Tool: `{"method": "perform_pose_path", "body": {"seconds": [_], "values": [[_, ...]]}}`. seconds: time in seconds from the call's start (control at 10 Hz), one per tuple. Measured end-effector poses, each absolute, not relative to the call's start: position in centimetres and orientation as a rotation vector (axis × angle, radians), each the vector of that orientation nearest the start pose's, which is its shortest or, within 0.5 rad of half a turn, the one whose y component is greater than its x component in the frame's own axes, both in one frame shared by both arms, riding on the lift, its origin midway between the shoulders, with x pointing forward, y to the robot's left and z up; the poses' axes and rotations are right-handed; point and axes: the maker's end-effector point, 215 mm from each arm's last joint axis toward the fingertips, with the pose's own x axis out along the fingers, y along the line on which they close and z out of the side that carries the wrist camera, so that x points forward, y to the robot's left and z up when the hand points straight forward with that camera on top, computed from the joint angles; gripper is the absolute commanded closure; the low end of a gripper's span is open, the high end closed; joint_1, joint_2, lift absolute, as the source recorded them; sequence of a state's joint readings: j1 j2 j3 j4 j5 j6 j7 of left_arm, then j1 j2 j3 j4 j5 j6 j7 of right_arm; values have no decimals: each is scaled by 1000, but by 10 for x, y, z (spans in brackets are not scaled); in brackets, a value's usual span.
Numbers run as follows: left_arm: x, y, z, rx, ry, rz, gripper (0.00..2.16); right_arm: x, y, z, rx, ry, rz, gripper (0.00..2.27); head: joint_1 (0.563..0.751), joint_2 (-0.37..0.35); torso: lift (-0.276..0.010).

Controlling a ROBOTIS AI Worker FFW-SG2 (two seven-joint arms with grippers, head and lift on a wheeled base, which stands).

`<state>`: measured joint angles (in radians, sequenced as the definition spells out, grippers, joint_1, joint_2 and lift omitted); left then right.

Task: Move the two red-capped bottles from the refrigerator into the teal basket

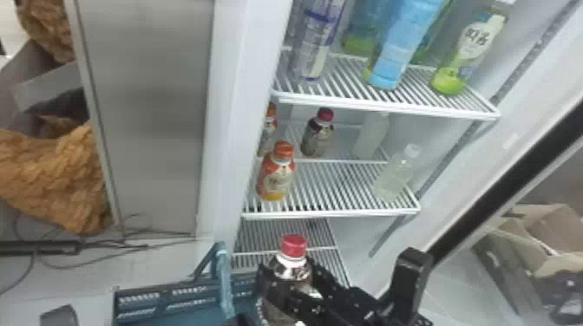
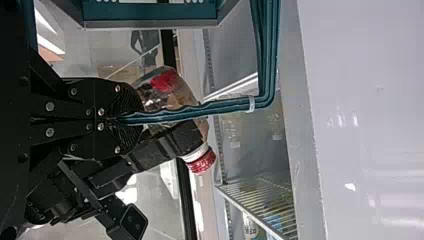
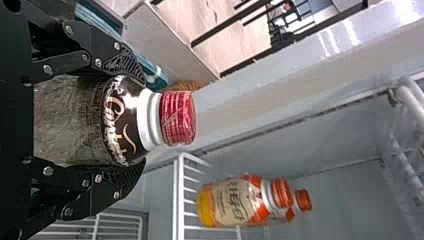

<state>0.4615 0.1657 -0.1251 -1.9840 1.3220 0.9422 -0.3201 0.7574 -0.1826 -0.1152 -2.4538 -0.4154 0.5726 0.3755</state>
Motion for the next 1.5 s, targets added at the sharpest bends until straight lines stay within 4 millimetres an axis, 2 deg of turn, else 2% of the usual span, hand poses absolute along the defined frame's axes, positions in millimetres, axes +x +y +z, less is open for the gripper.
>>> {"method": "perform_pose_path", "body": {"seconds": [0.1, 0.4, 0.9, 1.3, 1.5], "values": [[275, -41, -369, -1255, 817, -945, 1142, 331, -148, -358, 264, 428, 519, 723, 695, -350, -228], [274, -41, -369, -1253, 819, -945, 1142, 327, -147, -369, 265, 464, 524, 464, 695, -350, -228], [273, -42, -368, -1256, 822, -951, 1142, 334, -152, -375, 265, 455, 520, 453, 695, -350, -228], [272, -43, -368, -1265, 823, -950, 1142, 369, -202, -341, 162, 280, 399, 453, 695, -350, -228], [270, -44, -368, -1269, 824, -950, 1142, 382, -235, -317, 118, 182, 302, 453, 695, -350, -228]]}}
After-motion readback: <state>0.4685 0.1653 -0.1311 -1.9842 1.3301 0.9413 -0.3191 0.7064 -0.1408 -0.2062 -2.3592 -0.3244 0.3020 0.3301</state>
